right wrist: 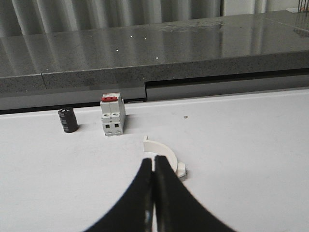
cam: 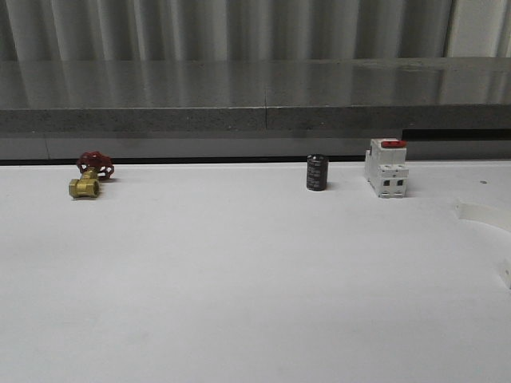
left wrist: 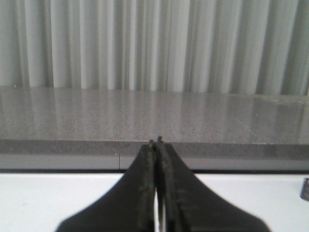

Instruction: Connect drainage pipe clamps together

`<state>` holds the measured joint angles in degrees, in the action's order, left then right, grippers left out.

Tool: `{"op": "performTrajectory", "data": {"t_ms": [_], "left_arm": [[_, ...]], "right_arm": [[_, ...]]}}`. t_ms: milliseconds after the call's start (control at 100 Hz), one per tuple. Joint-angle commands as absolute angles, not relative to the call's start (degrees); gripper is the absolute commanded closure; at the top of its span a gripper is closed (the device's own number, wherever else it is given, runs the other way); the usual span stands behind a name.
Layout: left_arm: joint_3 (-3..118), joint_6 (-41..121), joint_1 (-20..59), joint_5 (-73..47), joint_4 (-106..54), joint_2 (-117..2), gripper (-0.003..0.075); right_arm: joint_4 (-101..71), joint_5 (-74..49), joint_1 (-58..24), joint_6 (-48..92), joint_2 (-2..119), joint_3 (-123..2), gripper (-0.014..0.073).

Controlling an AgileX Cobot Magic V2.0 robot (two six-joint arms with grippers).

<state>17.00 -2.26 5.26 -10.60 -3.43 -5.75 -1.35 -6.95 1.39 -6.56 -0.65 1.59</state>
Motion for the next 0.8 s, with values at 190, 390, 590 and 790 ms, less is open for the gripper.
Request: {"op": "performTrajectory", "data": {"t_ms": [190,390,590,790], "left_arm": [[35.5,-2.3,5.1,-33.0,-4.1,-23.4,0.074],[37.5,-2.3,5.1,-36.7,-4.1,-31.5,0.074],[37.5,-2.3,5.1,-38.3,-4.1,-36.2,0.074],[37.5,-2.3,5.1,-39.4,-5.0,-37.4,0.0669]], "right_arm": [[-1.2,-2.5,1.7,-6.1,-1.8,0.7,0.0661],[-1.2,-2.5,1.7,-6.1,-1.8,0.7,0.0661],[-1.2,-2.5,1.7,-6.1,-1.8,0.7,0.0661],[-1.2,-2.5,1.7,-6.1,-1.8,0.7,0.0661]]}}
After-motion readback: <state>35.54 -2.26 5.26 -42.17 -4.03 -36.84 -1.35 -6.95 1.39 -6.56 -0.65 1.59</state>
